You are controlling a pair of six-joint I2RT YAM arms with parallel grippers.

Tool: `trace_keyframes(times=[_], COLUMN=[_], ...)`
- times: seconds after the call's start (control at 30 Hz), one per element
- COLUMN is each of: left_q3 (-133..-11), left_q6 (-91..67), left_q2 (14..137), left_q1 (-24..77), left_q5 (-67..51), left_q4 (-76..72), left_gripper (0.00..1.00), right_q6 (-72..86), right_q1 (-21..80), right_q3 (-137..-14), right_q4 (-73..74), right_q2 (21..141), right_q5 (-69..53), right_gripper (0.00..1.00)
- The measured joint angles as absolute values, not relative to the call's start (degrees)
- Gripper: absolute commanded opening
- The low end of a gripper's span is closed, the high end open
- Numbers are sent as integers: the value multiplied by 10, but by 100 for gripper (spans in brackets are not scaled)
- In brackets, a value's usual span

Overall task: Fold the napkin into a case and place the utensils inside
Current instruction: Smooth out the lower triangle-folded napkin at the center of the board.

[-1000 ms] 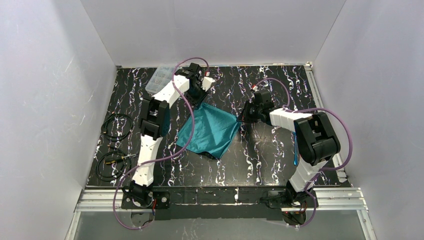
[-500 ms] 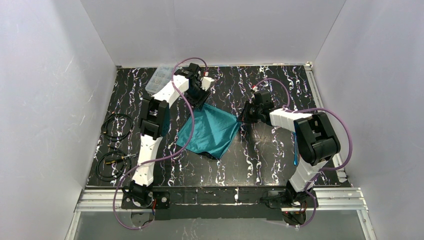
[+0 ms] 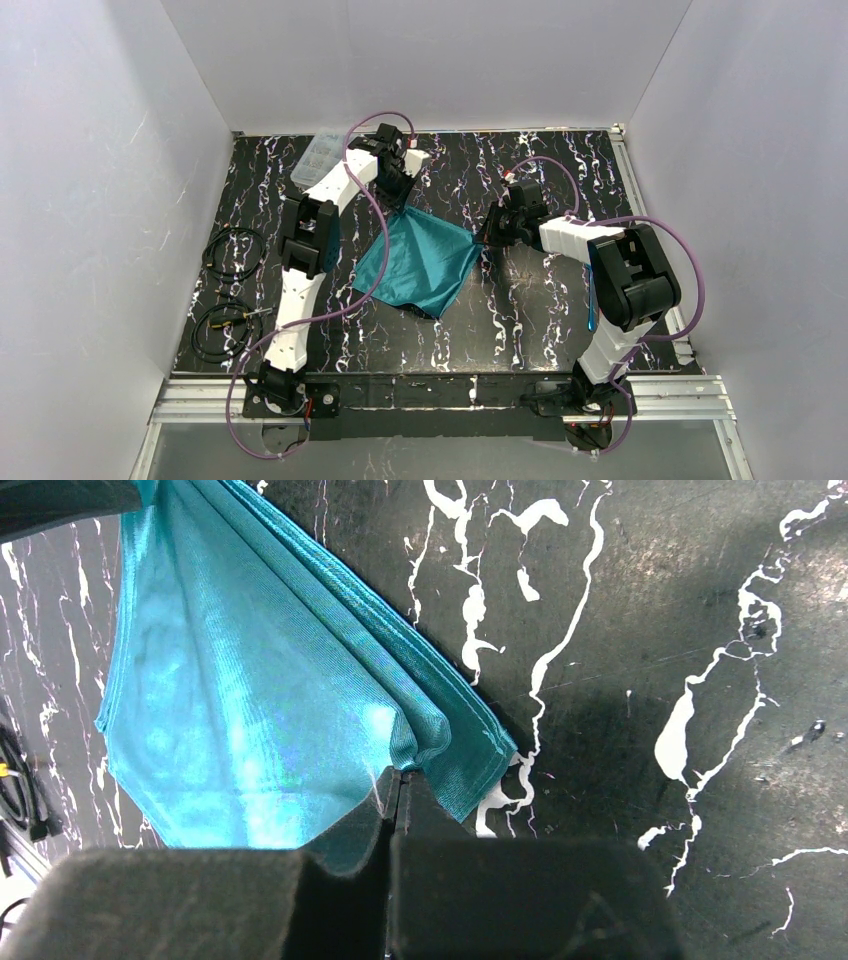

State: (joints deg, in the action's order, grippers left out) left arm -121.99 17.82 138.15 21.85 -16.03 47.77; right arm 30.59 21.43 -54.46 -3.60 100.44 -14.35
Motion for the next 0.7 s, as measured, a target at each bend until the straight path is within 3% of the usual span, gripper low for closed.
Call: trace_keyframes(times=[0.7], left_q3=[-1204], left_q6=[153], left_q2=[1382], left_q1=[218], left_q5=[-150], left_q4=[423], left_gripper=[0], right_q6=[300], right_q1=[211], right_q3=[-532], right_q4=[-37], right_q2=[980], right_q5=[-152], right_gripper=[1])
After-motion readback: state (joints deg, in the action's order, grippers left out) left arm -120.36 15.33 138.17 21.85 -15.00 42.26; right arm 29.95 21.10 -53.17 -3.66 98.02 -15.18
